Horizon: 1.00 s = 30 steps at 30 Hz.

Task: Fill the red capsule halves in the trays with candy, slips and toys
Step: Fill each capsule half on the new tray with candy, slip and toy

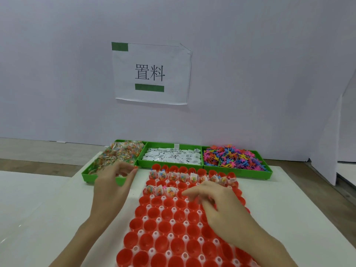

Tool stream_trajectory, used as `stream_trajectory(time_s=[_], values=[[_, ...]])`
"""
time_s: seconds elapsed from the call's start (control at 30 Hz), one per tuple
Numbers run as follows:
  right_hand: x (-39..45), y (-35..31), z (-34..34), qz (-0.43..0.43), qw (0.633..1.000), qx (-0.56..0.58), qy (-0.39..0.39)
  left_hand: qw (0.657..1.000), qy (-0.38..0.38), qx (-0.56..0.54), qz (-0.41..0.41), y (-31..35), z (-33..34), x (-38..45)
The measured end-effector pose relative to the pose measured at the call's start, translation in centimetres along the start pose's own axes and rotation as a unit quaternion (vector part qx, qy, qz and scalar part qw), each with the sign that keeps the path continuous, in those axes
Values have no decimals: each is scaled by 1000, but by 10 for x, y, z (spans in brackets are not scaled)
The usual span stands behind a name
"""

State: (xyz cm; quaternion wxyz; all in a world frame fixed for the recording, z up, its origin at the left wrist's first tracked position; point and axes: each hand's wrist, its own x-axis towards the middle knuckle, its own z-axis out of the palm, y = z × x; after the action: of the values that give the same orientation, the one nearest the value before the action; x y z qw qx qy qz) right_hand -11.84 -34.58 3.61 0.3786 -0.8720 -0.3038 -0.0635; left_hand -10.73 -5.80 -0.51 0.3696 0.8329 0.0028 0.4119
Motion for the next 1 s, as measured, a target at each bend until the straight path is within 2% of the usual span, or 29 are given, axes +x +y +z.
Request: stream_trajectory(time_s=[0.1,0.3,0.63,0.83,1.0], values=[[26,1,9,16,995,-73,-65,1000,-13,1,12,-2,4,0],[58,14,29,23,986,-138,-93,1000,-27,-8,8,-7,6,-9],[74,16,35,-15,987,-149,-57,999,-37,-15,16,-3,7,-10],[83,10,35,-70,969,-210,-110,998,-51,-1,21,-2,7,-11],[88,7,36,-87,960,-243,-106,997,-61,13,35,0,7,-13]])
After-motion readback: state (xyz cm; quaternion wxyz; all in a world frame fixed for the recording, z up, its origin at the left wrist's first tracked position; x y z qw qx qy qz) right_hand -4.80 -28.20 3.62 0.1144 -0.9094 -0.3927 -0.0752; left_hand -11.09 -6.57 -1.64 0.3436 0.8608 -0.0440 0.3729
